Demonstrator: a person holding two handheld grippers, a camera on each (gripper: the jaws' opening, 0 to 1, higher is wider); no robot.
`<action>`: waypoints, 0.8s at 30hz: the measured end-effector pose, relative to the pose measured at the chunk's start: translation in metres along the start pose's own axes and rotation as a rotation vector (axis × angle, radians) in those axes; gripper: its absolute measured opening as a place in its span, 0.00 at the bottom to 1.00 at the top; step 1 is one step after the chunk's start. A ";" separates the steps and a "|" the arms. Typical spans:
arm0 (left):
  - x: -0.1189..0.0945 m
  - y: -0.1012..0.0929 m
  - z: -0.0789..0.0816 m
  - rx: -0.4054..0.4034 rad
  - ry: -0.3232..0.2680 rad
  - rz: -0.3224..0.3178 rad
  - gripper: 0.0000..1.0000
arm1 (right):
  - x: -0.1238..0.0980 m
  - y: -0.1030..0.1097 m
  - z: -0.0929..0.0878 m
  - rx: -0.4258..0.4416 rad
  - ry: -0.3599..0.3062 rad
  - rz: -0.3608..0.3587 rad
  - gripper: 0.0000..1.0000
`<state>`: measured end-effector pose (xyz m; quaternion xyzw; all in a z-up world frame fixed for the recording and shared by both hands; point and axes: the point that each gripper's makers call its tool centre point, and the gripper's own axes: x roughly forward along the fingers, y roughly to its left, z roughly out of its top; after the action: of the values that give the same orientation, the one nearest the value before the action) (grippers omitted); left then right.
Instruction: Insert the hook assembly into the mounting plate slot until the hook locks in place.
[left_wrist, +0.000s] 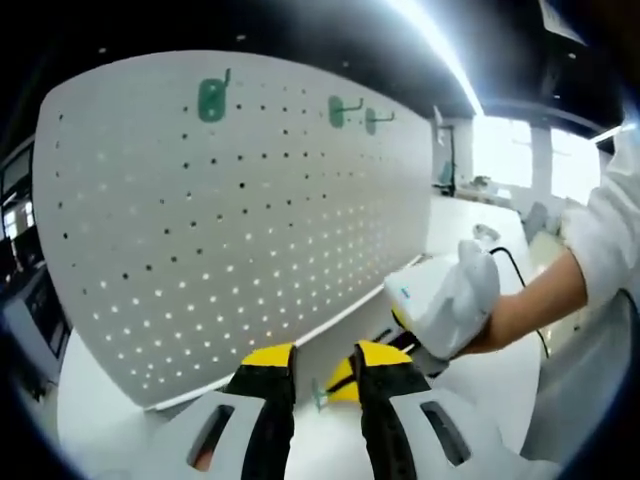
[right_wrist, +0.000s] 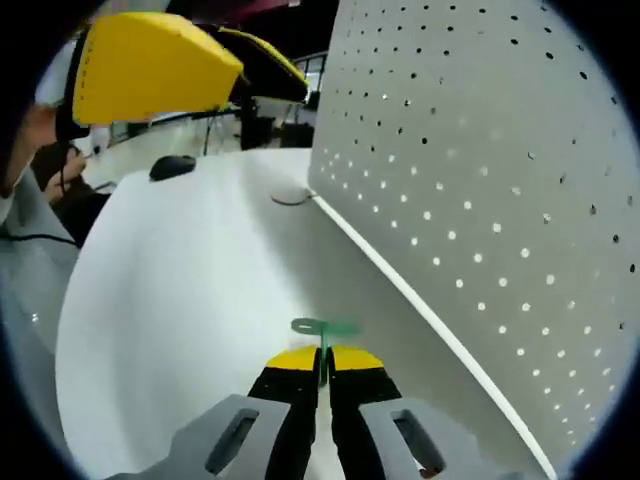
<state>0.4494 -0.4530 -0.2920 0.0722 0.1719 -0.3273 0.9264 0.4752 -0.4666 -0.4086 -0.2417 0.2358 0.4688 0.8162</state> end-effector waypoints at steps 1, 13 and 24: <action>0.001 0.000 -0.001 0.000 0.004 0.000 0.24 | -0.002 -0.001 0.001 0.003 -0.004 -0.003 0.01; 0.005 -0.003 -0.010 0.011 0.036 -0.005 0.24 | -0.038 -0.018 0.027 0.066 -0.096 -0.055 0.01; 0.008 -0.005 -0.013 0.035 0.049 -0.004 0.19 | -0.068 -0.013 0.054 0.134 -0.188 -0.044 0.01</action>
<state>0.4484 -0.4579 -0.3075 0.0962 0.1886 -0.3302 0.9198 0.4648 -0.4836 -0.3228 -0.1468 0.1838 0.4543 0.8592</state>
